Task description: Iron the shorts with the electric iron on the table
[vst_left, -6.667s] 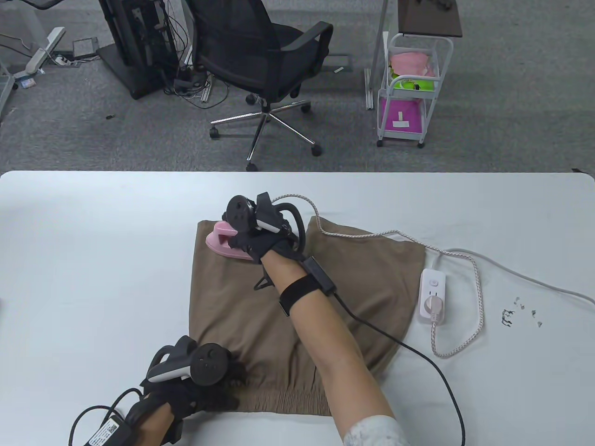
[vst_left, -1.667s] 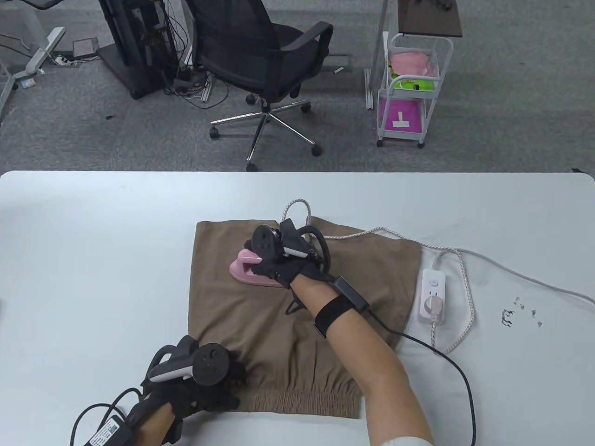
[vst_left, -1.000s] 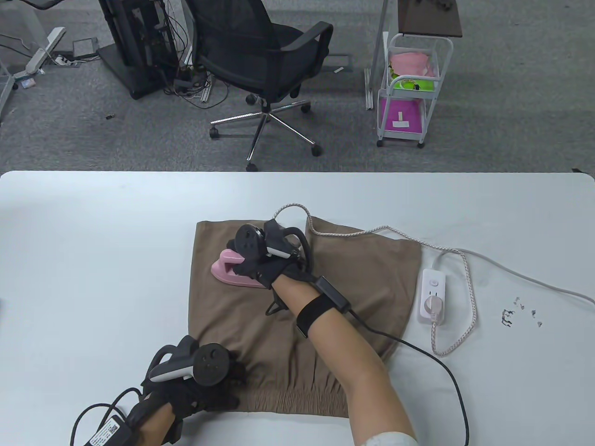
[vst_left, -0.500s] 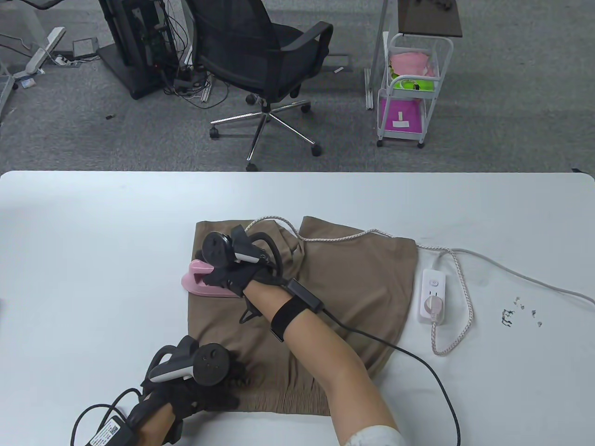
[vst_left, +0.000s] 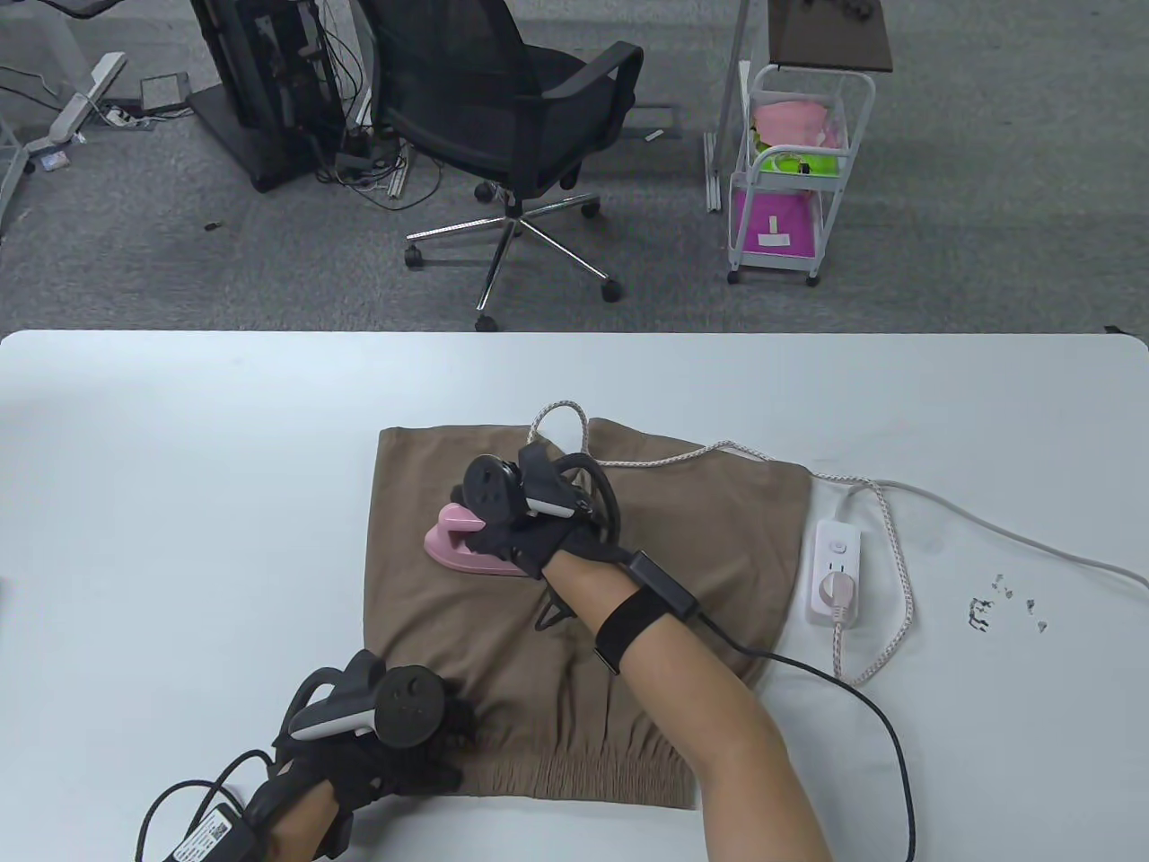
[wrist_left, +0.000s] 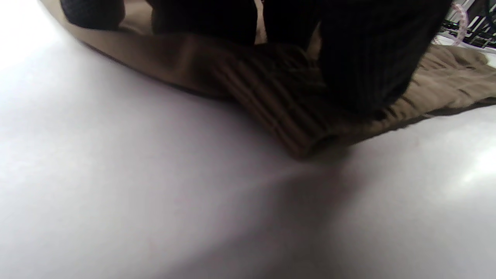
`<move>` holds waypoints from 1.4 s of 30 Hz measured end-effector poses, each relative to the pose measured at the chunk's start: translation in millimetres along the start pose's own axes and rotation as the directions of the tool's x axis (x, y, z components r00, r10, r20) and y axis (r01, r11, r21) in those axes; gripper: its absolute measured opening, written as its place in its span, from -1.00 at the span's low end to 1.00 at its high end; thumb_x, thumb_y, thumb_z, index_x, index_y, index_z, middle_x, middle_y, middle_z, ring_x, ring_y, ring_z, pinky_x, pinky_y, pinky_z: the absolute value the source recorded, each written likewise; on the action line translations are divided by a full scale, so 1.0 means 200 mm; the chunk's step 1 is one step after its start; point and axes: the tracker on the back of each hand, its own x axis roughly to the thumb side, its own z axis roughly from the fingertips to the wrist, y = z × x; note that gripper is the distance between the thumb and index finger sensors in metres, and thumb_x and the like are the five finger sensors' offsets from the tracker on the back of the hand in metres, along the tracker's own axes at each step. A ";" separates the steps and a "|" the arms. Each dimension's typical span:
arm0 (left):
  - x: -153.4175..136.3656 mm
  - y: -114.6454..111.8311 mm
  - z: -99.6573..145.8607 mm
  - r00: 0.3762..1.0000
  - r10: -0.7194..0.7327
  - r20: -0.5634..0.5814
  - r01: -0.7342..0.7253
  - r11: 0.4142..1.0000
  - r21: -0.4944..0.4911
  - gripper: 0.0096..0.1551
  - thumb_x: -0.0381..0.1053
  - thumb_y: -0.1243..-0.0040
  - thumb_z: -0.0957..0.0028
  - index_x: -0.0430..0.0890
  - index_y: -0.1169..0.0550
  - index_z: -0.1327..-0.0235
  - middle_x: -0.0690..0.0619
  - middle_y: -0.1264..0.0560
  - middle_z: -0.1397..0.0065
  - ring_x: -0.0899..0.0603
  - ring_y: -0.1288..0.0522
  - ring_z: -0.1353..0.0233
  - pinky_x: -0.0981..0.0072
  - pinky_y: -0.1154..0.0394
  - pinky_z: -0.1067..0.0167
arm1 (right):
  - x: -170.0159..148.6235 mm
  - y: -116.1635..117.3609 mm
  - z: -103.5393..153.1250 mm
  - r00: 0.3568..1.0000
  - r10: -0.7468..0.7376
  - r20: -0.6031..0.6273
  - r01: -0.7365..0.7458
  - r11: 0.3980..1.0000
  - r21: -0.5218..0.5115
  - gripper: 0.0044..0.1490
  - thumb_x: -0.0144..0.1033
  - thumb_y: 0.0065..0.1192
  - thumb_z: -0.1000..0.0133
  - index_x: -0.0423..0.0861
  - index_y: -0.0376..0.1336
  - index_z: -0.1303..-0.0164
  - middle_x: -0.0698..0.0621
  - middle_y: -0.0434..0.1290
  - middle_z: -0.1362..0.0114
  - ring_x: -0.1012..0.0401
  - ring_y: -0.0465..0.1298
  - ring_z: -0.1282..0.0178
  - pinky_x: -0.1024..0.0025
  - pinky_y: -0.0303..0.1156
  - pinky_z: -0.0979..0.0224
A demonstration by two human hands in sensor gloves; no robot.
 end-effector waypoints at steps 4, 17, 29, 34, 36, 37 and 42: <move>0.00 0.00 0.00 1.000 0.000 -0.001 0.000 1.000 0.000 -0.16 0.36 -0.35 0.07 0.29 -0.28 -0.48 0.11 -0.19 -0.60 -0.12 -0.27 -0.48 -0.39 -0.15 -0.51 | -0.06 0.00 0.05 1.000 -0.003 -0.018 0.003 1.000 0.006 -0.27 0.16 0.53 -0.09 0.32 0.28 -0.47 0.22 0.53 -0.13 0.26 0.63 0.12 0.04 0.56 0.18; 0.00 0.00 0.00 1.000 -0.001 0.002 0.001 1.000 -0.001 -0.16 0.36 -0.35 0.07 0.28 -0.28 -0.48 0.10 -0.20 -0.59 -0.13 -0.27 -0.48 -0.39 -0.15 -0.51 | 0.01 0.04 0.00 0.998 -0.069 0.008 0.069 0.997 -0.019 -0.26 0.16 0.53 -0.09 0.32 0.28 -0.48 0.22 0.52 -0.14 0.25 0.63 0.11 0.03 0.55 0.17; 0.00 0.00 0.00 1.000 0.004 -0.001 -0.004 1.000 -0.002 -0.16 0.36 -0.36 0.08 0.29 -0.28 -0.48 0.11 -0.19 -0.59 -0.12 -0.27 -0.48 -0.39 -0.15 -0.51 | 0.27 0.06 -0.16 0.992 -0.107 0.071 0.108 0.994 -0.004 -0.25 0.17 0.53 -0.09 0.31 0.26 -0.50 0.22 0.52 -0.15 0.25 0.63 0.11 0.04 0.55 0.17; 0.00 0.00 0.00 1.000 0.002 -0.001 -0.002 1.000 -0.002 -0.16 0.36 -0.35 0.07 0.29 -0.28 -0.48 0.11 -0.19 -0.59 -0.12 -0.27 -0.48 -0.39 -0.15 -0.51 | 0.33 0.06 -0.19 0.990 -0.109 0.084 0.108 0.994 0.019 -0.25 0.17 0.53 -0.09 0.31 0.27 -0.50 0.22 0.52 -0.15 0.26 0.63 0.12 0.05 0.56 0.18; 0.00 0.00 0.00 1.000 0.007 0.001 -0.007 1.000 -0.003 -0.16 0.36 -0.36 0.07 0.29 -0.28 -0.48 0.11 -0.19 -0.59 -0.12 -0.27 -0.48 -0.39 -0.15 -0.51 | 0.33 0.06 -0.19 0.990 -0.118 0.079 0.115 0.993 0.036 -0.25 0.17 0.54 -0.09 0.31 0.27 -0.49 0.22 0.53 -0.14 0.26 0.63 0.13 0.06 0.56 0.19; 0.00 0.00 0.00 1.000 0.010 0.001 -0.010 1.000 -0.003 -0.16 0.36 -0.35 0.07 0.29 -0.28 -0.48 0.11 -0.19 -0.59 -0.12 -0.27 -0.48 -0.39 -0.15 -0.51 | 0.33 0.06 -0.19 0.990 -0.118 0.078 0.115 0.993 0.041 -0.25 0.17 0.54 -0.09 0.31 0.28 -0.49 0.23 0.53 -0.13 0.27 0.63 0.14 0.06 0.56 0.20; 0.00 0.00 0.00 1.000 0.007 0.001 -0.007 1.000 -0.004 -0.16 0.36 -0.35 0.07 0.29 -0.28 -0.48 0.11 -0.19 -0.59 -0.12 -0.27 -0.48 -0.39 -0.15 -0.51 | 0.27 0.04 -0.13 0.994 -0.083 0.068 0.079 0.995 0.053 -0.26 0.17 0.54 -0.09 0.31 0.28 -0.48 0.23 0.53 -0.12 0.27 0.63 0.14 0.07 0.56 0.21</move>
